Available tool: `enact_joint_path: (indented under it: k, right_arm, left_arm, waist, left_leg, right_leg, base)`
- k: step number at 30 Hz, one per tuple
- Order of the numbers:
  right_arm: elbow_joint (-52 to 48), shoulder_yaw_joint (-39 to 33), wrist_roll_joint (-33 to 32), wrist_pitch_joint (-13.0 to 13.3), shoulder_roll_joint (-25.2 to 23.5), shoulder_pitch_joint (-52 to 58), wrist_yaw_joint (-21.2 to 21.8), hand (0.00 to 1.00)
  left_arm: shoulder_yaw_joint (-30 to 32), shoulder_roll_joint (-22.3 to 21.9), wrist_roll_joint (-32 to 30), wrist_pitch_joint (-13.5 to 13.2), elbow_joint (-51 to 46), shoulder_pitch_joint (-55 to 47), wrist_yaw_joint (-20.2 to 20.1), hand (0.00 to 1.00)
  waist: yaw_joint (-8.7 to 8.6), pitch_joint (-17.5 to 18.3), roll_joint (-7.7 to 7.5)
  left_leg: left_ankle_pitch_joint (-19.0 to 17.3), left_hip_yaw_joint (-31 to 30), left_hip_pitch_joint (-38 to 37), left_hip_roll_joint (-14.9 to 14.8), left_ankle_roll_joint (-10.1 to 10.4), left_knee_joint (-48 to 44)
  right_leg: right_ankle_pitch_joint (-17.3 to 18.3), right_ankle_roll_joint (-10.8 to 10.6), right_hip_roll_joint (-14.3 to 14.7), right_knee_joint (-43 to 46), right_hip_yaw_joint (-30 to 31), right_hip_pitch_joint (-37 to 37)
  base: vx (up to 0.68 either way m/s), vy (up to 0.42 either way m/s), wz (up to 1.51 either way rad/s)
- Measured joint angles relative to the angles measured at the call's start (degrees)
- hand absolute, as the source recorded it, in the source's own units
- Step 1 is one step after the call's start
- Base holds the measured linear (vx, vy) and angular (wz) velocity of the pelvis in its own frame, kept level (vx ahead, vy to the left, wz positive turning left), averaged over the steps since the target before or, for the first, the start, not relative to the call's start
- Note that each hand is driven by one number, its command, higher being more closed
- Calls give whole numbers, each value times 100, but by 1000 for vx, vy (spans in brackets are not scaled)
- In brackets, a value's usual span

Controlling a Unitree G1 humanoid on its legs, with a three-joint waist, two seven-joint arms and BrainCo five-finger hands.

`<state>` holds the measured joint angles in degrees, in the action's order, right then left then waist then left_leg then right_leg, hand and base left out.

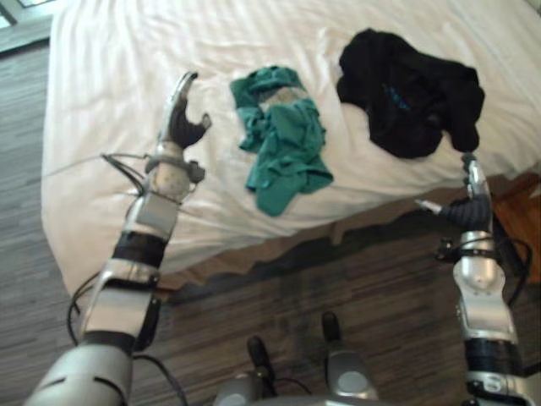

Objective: Tidy the bed and pick cloth on bed and put in laundry

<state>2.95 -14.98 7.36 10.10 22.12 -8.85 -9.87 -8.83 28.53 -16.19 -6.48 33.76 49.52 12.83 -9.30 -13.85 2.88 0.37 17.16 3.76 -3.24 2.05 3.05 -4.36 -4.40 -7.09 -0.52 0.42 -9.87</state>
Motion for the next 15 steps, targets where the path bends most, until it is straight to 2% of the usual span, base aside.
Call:
enact_joint_path:
  k: [2,6,8,10,15]
  right_arm:
    - [-22,105,0,82,-39,-52,-1,0]
    - [-202,213,-3,102,-251,-72,-3,0]
    - [-222,252,-4,134,-304,-103,-4,0]
    - [-223,380,-4,203,-411,-72,-5,0]
    - [-360,422,-6,237,-594,-48,-7,0]
  left_arm:
    - [-80,8,-44,-1,284,293,0,0]
    - [-209,94,-54,14,851,737,3,0]
    - [-218,103,-55,52,970,812,3,0]
    - [-237,100,-76,95,1039,813,-4,0]
    - [-339,46,-228,131,1531,1072,-35,0]
  waist:
    - [-92,-117,22]
    - [-129,-290,33]
    - [-166,-436,33]
    - [-294,-532,28]
    - [-383,-678,30]
  left_leg:
    - [0,47,38,-10,0,0]
    - [0,312,263,15,1,1]
    - [0,384,263,14,1,1]
    - [-1,460,341,16,1,1]
    - [-1,693,507,29,2,-1]
  right_leg:
    - [-48,27,8,-25,72,-59]
    - [-286,19,10,-175,349,-372]
    - [-372,46,-2,-214,462,-411]
    - [-418,36,1,-222,547,-535]
    - [-555,16,13,-296,787,-793]
  base:
    - [-6,-12,-15]
    - [-23,-3,-33]
    - [-33,-4,-26]
    - [-29,-12,-20]
    - [-20,-33,-26]
